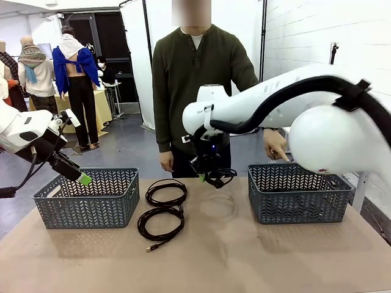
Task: Organize the cables according to human instructions.
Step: Pick up a bundle of cables and place it in the basket indicated by the human.
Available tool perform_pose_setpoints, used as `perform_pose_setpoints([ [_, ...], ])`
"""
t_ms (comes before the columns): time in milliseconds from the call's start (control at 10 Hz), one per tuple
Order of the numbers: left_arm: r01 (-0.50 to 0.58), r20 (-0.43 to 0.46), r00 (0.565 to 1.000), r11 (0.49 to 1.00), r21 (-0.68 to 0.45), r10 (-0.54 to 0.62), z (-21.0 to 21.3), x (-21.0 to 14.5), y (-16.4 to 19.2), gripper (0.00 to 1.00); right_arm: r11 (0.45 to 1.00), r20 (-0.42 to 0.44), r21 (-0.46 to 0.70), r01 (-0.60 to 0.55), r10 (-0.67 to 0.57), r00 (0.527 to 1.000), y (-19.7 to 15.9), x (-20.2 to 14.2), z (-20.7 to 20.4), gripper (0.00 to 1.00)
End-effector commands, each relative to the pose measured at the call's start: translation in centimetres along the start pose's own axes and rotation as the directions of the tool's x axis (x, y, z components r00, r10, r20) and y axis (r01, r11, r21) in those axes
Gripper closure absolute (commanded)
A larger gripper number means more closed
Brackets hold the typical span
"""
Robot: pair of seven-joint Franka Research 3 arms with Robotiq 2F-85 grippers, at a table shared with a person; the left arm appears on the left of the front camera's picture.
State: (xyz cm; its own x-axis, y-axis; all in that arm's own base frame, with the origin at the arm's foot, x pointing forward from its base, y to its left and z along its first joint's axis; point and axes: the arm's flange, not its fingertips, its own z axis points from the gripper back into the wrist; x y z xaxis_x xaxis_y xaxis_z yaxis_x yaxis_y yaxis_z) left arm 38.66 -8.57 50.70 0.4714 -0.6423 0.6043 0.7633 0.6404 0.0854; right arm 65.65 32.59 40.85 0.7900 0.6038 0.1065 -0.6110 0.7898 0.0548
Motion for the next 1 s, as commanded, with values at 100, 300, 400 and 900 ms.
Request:
perform_pose_setpoints([
  [100, -0.01, 0.012, 1.0, 1.0, -0.006, 0.01, -0.1, -0.1, 0.2, 0.0, 0.95, -0.074, 0.079, -0.303, 0.309, 0.948, 0.3, -4.1, 3.7, 1.0],
  [300, -0.01, 0.012, 1.0, 1.0, -0.006, 0.01, -0.1, -0.1, 0.2, 0.0, 0.884, -0.089, 0.075, -0.461, 0.467, 0.88, 0.3, -6.2, 5.5, 1.0],
  [400, -0.01, 0.012, 1.0, 1.0, -0.006, 0.01, -0.1, -0.1, 0.2, 0.0, 0.849, -0.088, 0.062, -0.526, 0.529, 0.844, 0.2, -6.9, 6.0, 1.0],
  [900, -0.01, 0.012, 1.0, 1.0, -0.006, 0.01, -0.1, -0.1, 0.2, 0.0, 0.806, -0.033, 0.093, -0.585, 0.59, 0.807, -1.0, -8.7, 6.0, 1.0],
])
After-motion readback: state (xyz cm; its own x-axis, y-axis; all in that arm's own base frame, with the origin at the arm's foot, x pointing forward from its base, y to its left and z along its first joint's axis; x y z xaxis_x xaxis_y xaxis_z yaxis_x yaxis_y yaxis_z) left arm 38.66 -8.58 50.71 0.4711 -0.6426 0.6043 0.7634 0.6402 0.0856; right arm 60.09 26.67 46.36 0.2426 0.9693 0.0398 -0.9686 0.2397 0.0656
